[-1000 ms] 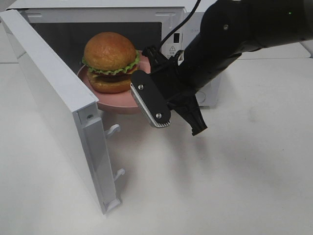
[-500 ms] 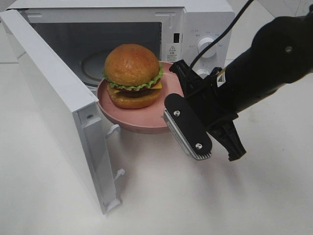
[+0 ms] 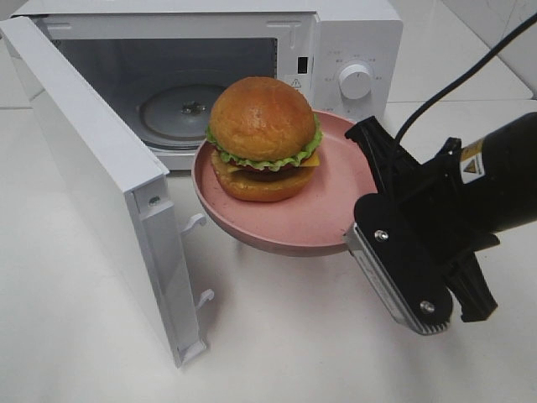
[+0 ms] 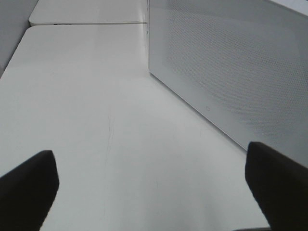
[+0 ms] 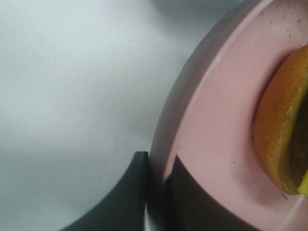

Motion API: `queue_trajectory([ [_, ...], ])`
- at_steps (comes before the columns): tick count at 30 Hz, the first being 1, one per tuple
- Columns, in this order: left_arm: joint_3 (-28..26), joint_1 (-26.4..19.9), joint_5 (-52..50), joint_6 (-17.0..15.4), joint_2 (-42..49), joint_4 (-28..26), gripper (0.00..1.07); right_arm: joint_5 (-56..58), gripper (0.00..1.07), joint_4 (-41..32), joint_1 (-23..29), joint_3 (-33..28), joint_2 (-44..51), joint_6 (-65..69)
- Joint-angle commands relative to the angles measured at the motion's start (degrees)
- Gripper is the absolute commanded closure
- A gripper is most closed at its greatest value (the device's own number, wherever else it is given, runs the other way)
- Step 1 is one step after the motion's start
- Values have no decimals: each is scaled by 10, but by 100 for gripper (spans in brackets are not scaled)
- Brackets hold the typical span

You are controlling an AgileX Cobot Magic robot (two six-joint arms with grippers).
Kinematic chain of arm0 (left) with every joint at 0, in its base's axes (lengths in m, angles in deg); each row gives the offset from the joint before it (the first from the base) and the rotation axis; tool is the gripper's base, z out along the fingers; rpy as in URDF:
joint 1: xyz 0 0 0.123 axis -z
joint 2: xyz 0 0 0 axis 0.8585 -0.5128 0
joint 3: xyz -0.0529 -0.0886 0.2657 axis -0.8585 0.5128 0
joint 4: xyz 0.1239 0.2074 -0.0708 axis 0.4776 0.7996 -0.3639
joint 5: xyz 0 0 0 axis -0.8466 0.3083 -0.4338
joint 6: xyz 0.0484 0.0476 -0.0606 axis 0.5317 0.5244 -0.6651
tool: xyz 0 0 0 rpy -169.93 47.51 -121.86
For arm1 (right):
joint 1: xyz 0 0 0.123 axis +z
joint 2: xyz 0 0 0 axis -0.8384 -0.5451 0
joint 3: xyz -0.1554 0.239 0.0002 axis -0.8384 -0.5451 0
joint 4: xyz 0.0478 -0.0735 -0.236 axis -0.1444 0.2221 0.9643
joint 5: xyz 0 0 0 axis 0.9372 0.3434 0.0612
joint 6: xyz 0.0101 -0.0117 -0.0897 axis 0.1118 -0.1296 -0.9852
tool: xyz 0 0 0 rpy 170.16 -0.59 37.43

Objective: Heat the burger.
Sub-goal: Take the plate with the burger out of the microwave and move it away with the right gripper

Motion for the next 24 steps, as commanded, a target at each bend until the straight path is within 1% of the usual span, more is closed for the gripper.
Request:
queue_trajectory([
  [1, 2, -2, 1, -5, 10, 1, 9, -24, 107, -1, -1, -16, 40, 9],
  [5, 2, -2, 1, -5, 10, 1, 9, -15, 107, -1, -1, -34, 66, 12],
  [7, 2, -2, 1, -5, 10, 1, 9, 3, 107, 8, -1, -43, 84, 14],
  [9, 2, -2, 1, -5, 10, 1, 9, 32, 107, 32, -1, -54, 115, 35],
  [10, 2, -2, 1, -5, 10, 1, 9, 32, 107, 32, -1, -54, 115, 35],
  [11, 2, -2, 1, -5, 10, 1, 9, 44, 107, 56, -1, -62, 135, 62],
  [12, 2, -2, 1, -5, 10, 1, 9, 44, 107, 56, -1, -62, 135, 62],
  [14, 2, -2, 1, -5, 10, 1, 9, 59, 107, 93, -1, -74, 166, 104],
  [15, 2, -2, 1, -5, 10, 1, 9, 59, 107, 93, -1, -74, 166, 104],
  [17, 2, -2, 1, -5, 10, 1, 9, 78, 107, 123, -1, -85, 199, 144],
  [18, 2, -2, 1, -5, 10, 1, 9, 78, 107, 123, -1, -85, 199, 144],
  [19, 2, -2, 1, -5, 10, 1, 9, 95, 107, 143, -1, -88, 216, 174],
  [20, 2, -2, 1, -5, 10, 1, 9, 95, 107, 143, -1, -88, 216, 174],
  [22, 2, -2, 1, -5, 10, 1, 9, 123, 107, 170, -1, -91, 237, 218],
  [23, 2, -2, 1, -5, 10, 1, 9, 123, 107, 170, -1, -91, 237, 218],
  [24, 2, -2, 1, -5, 10, 1, 9, 135, 107, 188, -1, -91, 248, 254],
])
